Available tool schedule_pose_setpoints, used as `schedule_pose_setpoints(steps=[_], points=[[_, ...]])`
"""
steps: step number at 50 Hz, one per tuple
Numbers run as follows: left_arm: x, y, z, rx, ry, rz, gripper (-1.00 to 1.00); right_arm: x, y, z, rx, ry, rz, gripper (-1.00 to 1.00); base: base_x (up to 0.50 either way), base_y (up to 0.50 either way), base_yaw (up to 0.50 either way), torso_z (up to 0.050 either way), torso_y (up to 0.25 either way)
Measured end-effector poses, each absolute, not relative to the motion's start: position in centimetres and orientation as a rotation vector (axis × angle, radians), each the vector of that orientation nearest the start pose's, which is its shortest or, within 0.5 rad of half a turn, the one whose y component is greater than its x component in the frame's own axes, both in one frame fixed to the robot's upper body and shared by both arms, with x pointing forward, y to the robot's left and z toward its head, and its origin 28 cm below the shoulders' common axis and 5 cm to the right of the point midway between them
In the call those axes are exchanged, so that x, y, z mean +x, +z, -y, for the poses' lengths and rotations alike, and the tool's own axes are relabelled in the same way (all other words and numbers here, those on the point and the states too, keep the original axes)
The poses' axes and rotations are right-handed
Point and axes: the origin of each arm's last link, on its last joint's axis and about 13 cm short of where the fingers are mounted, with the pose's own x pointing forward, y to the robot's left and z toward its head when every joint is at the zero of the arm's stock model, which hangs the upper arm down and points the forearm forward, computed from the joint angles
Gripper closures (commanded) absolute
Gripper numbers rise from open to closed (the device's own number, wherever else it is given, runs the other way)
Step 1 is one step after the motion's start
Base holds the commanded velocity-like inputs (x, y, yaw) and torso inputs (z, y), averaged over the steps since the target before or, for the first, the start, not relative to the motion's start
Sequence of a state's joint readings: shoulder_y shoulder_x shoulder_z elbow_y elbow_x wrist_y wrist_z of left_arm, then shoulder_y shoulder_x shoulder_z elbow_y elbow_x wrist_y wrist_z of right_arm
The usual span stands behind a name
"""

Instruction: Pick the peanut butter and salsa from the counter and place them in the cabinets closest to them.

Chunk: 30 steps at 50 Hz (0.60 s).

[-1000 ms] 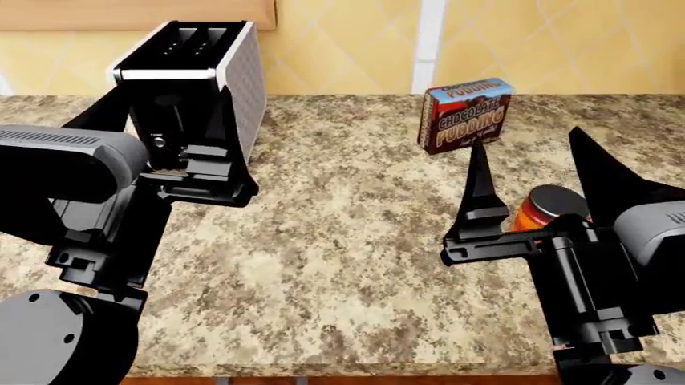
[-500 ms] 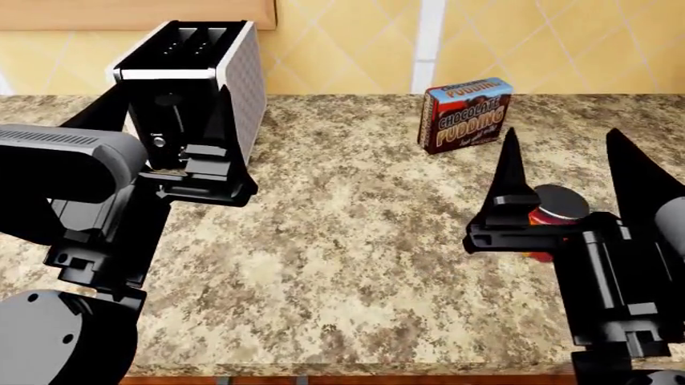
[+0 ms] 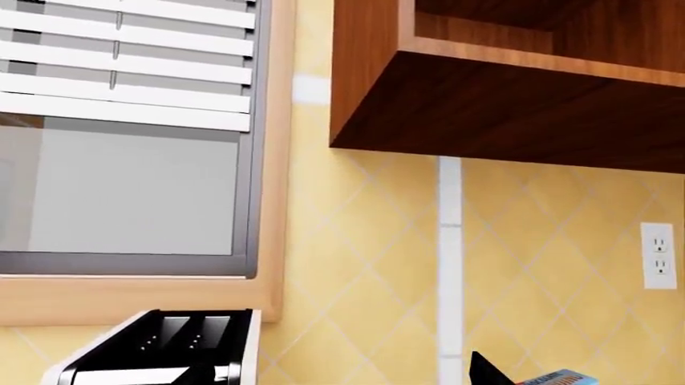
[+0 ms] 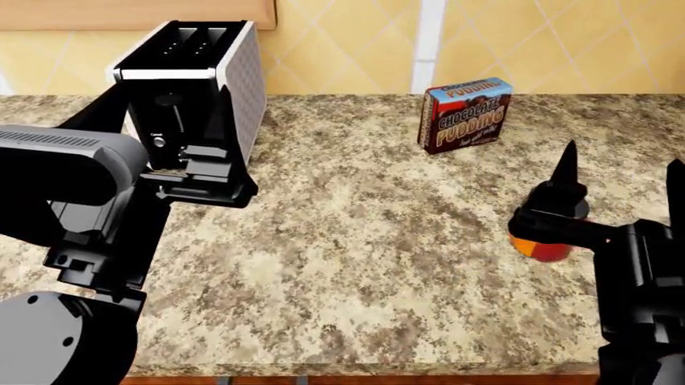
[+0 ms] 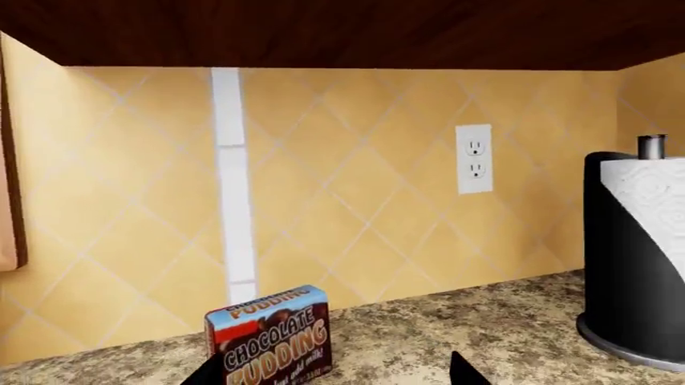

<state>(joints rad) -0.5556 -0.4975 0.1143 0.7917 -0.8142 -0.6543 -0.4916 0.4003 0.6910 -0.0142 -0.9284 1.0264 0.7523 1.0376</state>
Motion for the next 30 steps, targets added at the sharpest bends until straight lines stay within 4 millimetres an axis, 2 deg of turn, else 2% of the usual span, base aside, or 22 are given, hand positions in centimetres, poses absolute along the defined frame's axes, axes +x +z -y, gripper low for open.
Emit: schedule_pose_setpoints(steps=[30], points=[[21.6, 23.7, -21.7, -0.063, -0.186, 0.457, -1.00, 19.8, 20.7, 13.3, -0.010, -0.301, 0.124, -1.00, 0.00, 0.00, 0.00, 0.000, 0.000]])
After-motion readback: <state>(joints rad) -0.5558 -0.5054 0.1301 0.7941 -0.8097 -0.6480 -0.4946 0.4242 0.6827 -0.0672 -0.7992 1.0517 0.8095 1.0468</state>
